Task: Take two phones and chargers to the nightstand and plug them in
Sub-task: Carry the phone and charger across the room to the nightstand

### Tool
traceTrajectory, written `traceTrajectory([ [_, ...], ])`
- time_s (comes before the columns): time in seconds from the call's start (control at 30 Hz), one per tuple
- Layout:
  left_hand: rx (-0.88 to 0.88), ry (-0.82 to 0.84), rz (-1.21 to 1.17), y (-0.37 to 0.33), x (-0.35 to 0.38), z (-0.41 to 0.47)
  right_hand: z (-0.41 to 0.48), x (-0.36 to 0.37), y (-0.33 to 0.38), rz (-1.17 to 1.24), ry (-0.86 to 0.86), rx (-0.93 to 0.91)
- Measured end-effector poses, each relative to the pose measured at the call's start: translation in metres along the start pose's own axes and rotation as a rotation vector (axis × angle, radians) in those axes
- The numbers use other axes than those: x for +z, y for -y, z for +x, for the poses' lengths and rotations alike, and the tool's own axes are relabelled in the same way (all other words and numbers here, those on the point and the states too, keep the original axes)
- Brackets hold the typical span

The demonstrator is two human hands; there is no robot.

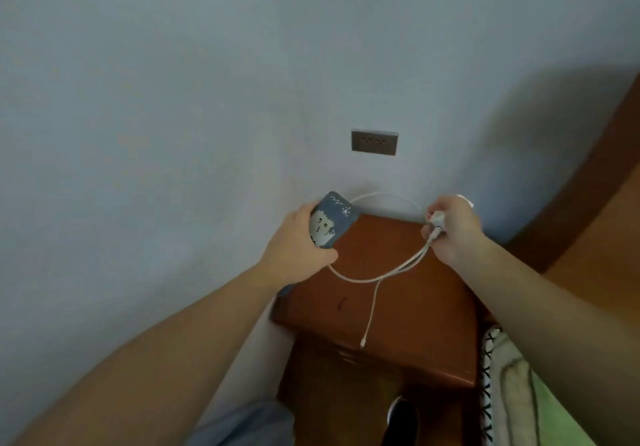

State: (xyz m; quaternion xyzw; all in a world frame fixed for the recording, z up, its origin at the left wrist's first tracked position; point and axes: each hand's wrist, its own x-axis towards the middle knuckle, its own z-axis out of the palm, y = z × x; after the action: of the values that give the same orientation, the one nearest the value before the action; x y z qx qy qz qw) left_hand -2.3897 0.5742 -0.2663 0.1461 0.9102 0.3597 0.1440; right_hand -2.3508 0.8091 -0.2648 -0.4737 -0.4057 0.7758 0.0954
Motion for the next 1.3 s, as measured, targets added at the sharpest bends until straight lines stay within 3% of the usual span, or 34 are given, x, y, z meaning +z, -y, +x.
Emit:
traceTrajectory([
  [0.4, -0.096, 0.238, 0.002, 0.075, 0.126, 0.106, 0.186, -0.040, -0.063, -0.185, -0.285, 0.061],
  [0.57, -0.140, 0.332, 0.043, 0.126, 0.170, 0.119, 0.234, -0.049, -0.107, -0.551, -0.327, -0.131],
  [0.67, -0.156, 0.367, 0.100, 0.152, 0.184, 0.123, 0.247, -0.049, -0.126, -1.125, -0.241, -0.346],
  [0.77, -0.145, 0.370, 0.185, 0.174, 0.194, 0.129, 0.258, -0.043, -0.146, -1.610, 0.030, -0.654],
  [0.9, -0.171, 0.323, 0.223, 0.198, 0.200, 0.134, 0.271, -0.023, -0.181, -1.969, 0.230, -0.687],
  [1.03, -0.213, 0.312, 0.190, 0.213, 0.202, 0.132, 0.281, 0.001, -0.203, -2.090, 0.382, -0.750],
  [1.3, -0.210, 0.261, 0.151, 0.227, 0.208, 0.124, 0.294, 0.014, -0.226, -1.998, 0.531, -0.915],
])
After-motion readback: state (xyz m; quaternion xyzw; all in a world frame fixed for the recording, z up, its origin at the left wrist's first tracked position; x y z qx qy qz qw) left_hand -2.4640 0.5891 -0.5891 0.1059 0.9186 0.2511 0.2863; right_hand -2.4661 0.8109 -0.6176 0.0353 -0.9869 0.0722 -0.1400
